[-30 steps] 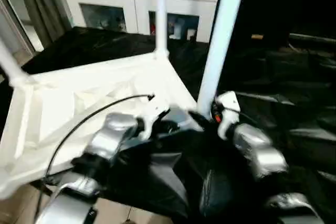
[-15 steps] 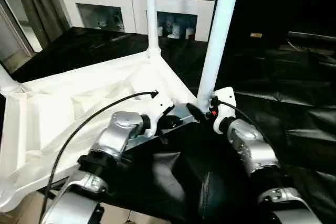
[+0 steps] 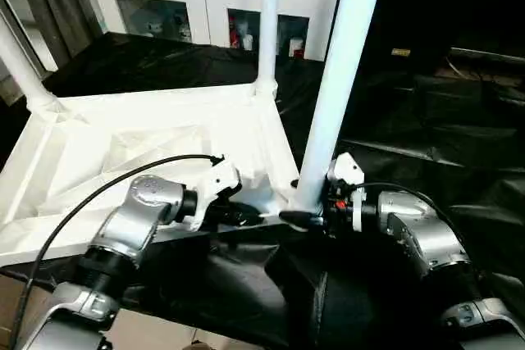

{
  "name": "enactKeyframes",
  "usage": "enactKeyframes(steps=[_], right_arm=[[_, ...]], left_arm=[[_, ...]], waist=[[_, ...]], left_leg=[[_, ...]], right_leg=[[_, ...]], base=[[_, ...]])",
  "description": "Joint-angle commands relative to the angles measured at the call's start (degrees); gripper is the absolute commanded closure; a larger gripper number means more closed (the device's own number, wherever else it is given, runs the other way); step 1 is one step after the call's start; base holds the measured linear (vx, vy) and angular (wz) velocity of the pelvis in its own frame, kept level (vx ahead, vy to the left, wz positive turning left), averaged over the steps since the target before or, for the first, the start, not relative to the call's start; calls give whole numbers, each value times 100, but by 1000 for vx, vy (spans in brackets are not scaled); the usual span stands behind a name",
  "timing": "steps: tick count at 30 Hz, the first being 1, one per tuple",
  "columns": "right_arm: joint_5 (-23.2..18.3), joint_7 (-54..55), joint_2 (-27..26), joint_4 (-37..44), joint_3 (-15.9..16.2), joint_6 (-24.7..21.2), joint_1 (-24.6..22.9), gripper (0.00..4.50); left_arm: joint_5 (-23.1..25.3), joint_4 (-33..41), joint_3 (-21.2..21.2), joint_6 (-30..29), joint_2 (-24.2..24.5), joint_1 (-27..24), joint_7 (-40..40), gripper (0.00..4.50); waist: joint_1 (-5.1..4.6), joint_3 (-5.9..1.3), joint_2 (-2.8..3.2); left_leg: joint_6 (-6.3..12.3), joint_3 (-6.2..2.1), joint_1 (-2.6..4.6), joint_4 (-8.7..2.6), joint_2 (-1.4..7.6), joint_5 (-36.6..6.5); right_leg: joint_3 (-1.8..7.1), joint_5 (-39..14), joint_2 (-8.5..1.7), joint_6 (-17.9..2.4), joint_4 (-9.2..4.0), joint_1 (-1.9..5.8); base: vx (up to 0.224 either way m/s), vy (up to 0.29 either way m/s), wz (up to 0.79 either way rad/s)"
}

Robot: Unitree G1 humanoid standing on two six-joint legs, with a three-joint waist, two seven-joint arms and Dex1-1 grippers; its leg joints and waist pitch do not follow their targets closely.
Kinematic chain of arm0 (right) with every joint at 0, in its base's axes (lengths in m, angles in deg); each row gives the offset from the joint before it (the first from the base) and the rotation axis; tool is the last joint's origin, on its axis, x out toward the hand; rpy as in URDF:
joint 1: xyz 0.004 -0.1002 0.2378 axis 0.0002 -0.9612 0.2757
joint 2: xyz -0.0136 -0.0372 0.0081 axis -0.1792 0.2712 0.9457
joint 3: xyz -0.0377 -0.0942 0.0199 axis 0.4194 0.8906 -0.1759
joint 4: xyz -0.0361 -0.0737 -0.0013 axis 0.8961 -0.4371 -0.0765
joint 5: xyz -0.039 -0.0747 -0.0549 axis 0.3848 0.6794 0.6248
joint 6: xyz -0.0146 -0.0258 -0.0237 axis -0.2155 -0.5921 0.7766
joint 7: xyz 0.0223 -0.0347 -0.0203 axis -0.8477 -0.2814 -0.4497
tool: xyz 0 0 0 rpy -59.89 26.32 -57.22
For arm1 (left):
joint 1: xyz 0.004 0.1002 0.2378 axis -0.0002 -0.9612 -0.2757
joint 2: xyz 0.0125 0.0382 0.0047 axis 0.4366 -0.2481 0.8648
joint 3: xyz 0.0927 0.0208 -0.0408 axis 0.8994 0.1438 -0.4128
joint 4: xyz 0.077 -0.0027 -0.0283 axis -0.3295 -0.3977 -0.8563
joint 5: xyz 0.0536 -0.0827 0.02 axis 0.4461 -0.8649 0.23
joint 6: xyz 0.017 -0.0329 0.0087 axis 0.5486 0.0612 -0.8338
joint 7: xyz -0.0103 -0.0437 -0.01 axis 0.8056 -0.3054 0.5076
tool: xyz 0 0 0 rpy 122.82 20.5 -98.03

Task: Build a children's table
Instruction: Rotate leg to tighten

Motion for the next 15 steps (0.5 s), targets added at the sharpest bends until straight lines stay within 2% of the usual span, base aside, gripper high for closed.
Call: enactKeyframes(steps=[1, 5, 8, 10, 11, 15], right_arm=[[-30, -243, 58, 63, 149, -104, -134, 84], [-51, -357, 98, 84, 183, -131, -160, 128], [-68, -375, 78, 84, 210, -146, -167, 139], [-77, -383, 68, 94, 221, -154, -173, 170], [-80, -361, 45, 106, 228, -157, -182, 176], [-74, -52, -98, 107, 161, -180, -236, 185]], left_arm=[[-217, 155, 101, -35, -18, -66, 159, 450], [-226, 169, 75, -52, 14, -54, 159, 450], [-244, 177, 70, -74, 4, -42, 147, 450], [-248, 193, 62, -88, -4, -45, 148, 450], [-239, 192, 64, -79, -27, -48, 137, 450], [-173, 97, 11, -8, -160, -12, -140, 450]], waist=[[20, -347, -40], [39, -332, -67], [53, -345, -56], [58, -349, -60], [62, -353, -34], [64, -366, -42]], left_leg=[[365, -19, 71, -332, 116, -1031], [360, -13, 71, -330, 112, -1031], [347, -15, 78, -324, 111, -972], [356, -14, 75, -319, 108, -930], [359, -18, 74, -316, 106, -913], [350, -18, 73, -311, 104, -896]], right_leg=[[136, -380, -194, -1523, -332, 255], [146, -463, -205, -1513, -344, 255], [147, -431, -207, -1510, -336, 256], [146, -361, -205, -1522, -326, 261], [144, -329, -205, -1532, -320, 263], [142, -244, -199, -1533, -315, 274]], base=[[0, 0, 0], [0, 0, 0], [0, 0, 0], [0, 0, 0], [0, 0, 0], [0, 0, 0]])
